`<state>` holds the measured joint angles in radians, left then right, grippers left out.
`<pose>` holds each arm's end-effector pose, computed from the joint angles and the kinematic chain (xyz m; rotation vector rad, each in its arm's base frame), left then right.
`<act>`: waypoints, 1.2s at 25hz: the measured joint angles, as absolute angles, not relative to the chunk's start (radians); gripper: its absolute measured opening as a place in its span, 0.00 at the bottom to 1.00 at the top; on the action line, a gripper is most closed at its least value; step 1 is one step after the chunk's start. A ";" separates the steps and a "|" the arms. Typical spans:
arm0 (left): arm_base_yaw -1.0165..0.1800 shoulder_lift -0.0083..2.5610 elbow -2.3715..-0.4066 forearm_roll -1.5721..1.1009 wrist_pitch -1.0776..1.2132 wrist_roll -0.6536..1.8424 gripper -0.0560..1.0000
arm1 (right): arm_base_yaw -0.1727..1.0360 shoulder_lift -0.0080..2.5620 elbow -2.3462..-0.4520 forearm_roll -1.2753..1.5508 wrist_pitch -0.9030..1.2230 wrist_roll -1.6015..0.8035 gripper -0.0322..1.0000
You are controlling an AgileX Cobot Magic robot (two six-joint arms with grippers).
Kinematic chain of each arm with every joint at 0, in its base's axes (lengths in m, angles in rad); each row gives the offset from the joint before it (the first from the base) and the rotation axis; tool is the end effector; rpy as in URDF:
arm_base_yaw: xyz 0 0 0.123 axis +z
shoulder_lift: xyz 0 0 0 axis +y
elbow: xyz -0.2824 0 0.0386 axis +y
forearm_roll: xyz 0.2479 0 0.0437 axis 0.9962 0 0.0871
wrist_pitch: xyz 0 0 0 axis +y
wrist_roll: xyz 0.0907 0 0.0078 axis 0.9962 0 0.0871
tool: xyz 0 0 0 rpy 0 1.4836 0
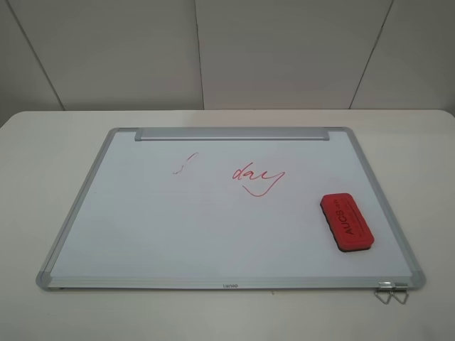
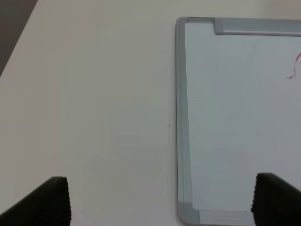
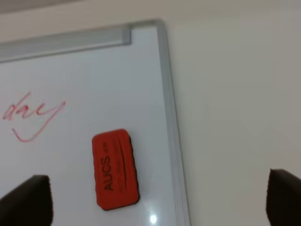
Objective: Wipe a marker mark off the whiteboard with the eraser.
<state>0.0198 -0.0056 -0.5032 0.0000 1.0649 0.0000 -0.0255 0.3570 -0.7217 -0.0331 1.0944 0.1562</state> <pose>-0.0062 -0.0001 0.2777 -0.0202 2.0396 0.0124 0.0376 -0.0036 0.3325 0.2003 2.2039 0.0315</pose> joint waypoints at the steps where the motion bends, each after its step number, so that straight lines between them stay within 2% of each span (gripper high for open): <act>1: 0.020 -0.006 -0.503 0.000 1.065 0.000 0.78 | -0.026 0.316 -0.705 -0.035 1.094 0.144 0.83; 12: 0.020 -0.006 -0.503 0.000 1.065 0.000 0.78 | -0.026 0.010 -0.552 0.017 1.097 0.091 0.83; 30: 0.020 -0.006 -0.503 0.000 1.065 0.000 0.78 | -0.027 -0.006 -0.518 0.018 1.065 0.005 0.83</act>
